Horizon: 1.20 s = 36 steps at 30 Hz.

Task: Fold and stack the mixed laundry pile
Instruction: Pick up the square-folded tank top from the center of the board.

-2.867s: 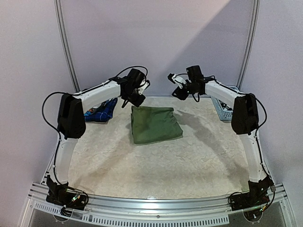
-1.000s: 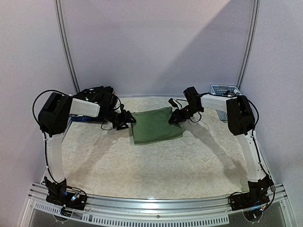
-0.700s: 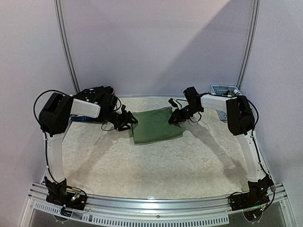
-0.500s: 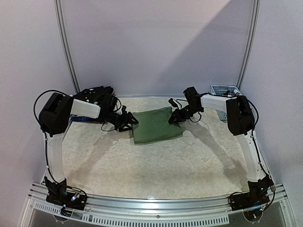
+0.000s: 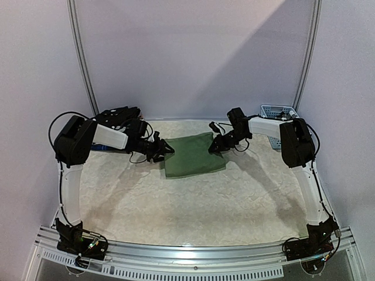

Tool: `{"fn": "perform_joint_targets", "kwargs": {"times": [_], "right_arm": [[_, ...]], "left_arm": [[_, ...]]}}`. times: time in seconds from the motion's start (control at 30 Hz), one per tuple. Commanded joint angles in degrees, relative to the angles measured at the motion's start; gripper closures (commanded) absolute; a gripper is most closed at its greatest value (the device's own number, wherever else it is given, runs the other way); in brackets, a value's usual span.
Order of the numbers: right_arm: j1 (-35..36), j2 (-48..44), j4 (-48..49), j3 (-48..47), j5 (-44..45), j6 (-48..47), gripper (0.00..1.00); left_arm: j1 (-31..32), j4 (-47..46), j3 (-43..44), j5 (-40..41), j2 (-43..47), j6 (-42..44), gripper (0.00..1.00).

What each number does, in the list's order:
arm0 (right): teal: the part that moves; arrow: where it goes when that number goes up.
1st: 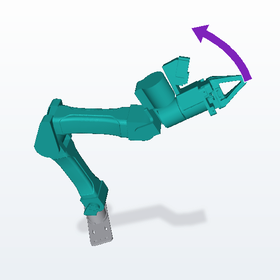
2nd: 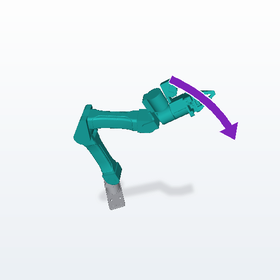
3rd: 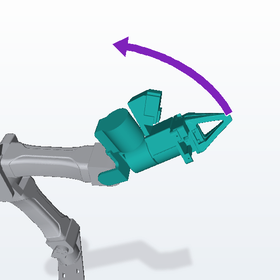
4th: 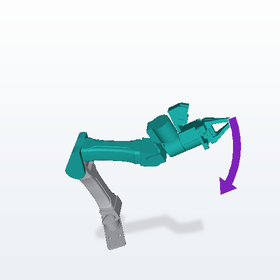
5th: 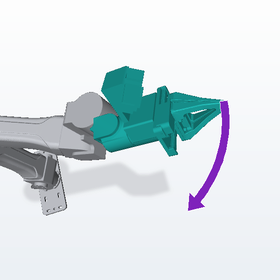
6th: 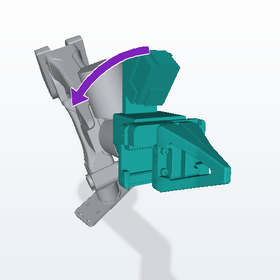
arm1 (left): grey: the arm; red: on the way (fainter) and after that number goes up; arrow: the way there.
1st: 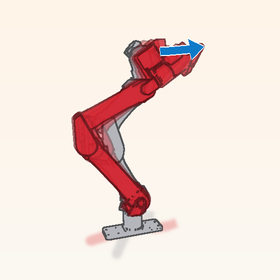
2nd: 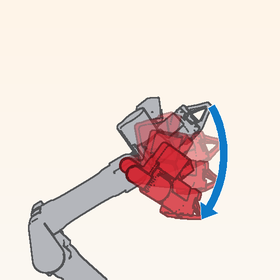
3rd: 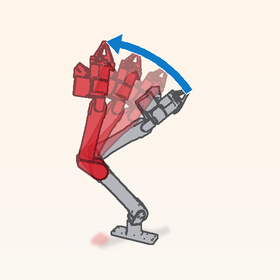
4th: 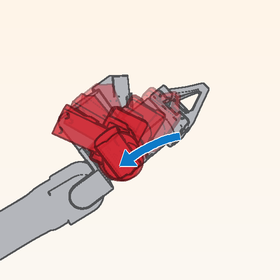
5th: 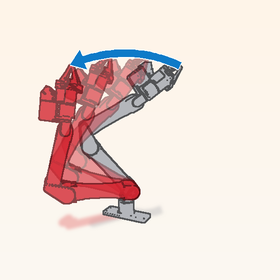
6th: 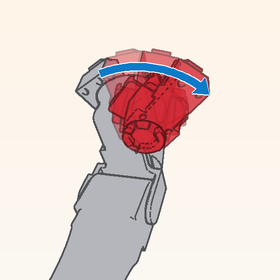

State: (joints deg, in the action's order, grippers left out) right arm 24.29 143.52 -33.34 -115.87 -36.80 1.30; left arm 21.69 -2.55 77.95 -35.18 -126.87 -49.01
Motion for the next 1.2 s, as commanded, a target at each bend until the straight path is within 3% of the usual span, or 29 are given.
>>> {"fn": "perform_joint_targets", "kwargs": {"times": [0.0,0.2,0.37,0.57,0.8,0.97,1.17], "right_arm": [[0.13,3.47,-2.28,0.39,1.27,0.94,0.81],[0.13,3.50,-2.42,0.39,0.81,0.98,0.81],[0.06,0.91,-8.13,0.46,1.41,-3.48,0.75],[-2.77,-10.28,-12.83,7.27,2.65,-9.57,0.60],[-5.05,-21.75,-14.98,18.65,0.60,-13.16,0.56],[-5.05,-26.28,-14.42,24.96,-1.21,-14.55,0.54],[-5.09,-26.96,-15.13,26.23,-3.04,-15.52,0.53]], "left_arm": [[1.12,-4.27,0.95,-2.01,-3.58,-2.27,0.56],[1.29,-2.82,2.46,-2.57,-3.78,-0.69,0.80],[1.30,9.96,8.10,0.07,-3.65,6.54,1.00],[1.06,36.29,24.56,9.76,-4.95,23.66,1.00],[0.59,63.29,45.86,24.72,-10.24,36.03,1.00],[-0.12,72.34,58.43,34.76,-13.39,41.45,1.00],[-0.66,77.67,67.62,42.04,-14.42,44.53,1.00]]}}
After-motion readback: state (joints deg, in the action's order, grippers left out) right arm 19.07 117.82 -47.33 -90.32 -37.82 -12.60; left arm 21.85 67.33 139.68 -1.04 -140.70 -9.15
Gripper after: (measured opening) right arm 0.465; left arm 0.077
